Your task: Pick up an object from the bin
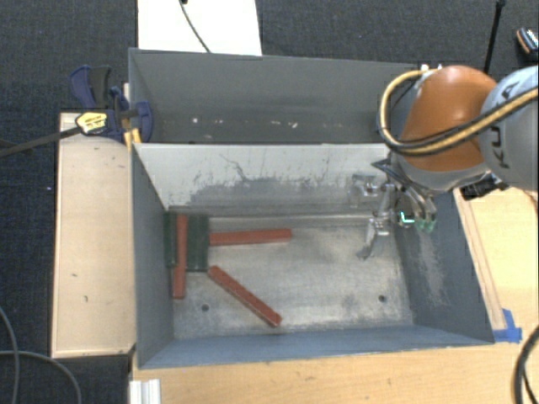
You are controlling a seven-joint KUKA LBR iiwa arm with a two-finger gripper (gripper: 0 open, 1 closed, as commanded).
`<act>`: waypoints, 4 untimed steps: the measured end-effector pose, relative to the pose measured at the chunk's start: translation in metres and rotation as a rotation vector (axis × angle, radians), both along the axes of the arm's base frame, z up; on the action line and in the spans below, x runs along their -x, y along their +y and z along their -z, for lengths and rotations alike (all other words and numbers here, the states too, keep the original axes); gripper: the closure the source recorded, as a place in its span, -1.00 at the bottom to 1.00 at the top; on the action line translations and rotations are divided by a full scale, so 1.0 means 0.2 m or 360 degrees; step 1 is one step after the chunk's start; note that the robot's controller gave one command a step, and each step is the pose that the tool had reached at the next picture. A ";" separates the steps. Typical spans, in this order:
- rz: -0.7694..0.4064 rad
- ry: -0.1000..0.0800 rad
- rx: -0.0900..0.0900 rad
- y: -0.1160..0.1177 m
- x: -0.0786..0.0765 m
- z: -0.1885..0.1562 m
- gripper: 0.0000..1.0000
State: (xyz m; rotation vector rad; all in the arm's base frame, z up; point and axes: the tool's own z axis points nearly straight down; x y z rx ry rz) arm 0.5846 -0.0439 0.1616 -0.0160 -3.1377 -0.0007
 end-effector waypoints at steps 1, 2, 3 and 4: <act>0.0034 0.0001 -0.0006 0.40 0.08 0.30 -1.00; -0.0160 -0.0013 -0.0007 0.89 -0.02 0.46 -1.00; -0.0153 -0.0014 -0.0002 0.86 -0.02 0.45 1.00; -0.0170 -0.0023 -0.0002 0.87 0.06 -0.39 1.00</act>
Offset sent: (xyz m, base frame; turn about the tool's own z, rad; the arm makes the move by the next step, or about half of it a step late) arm -0.0153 0.0744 -0.0564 0.0294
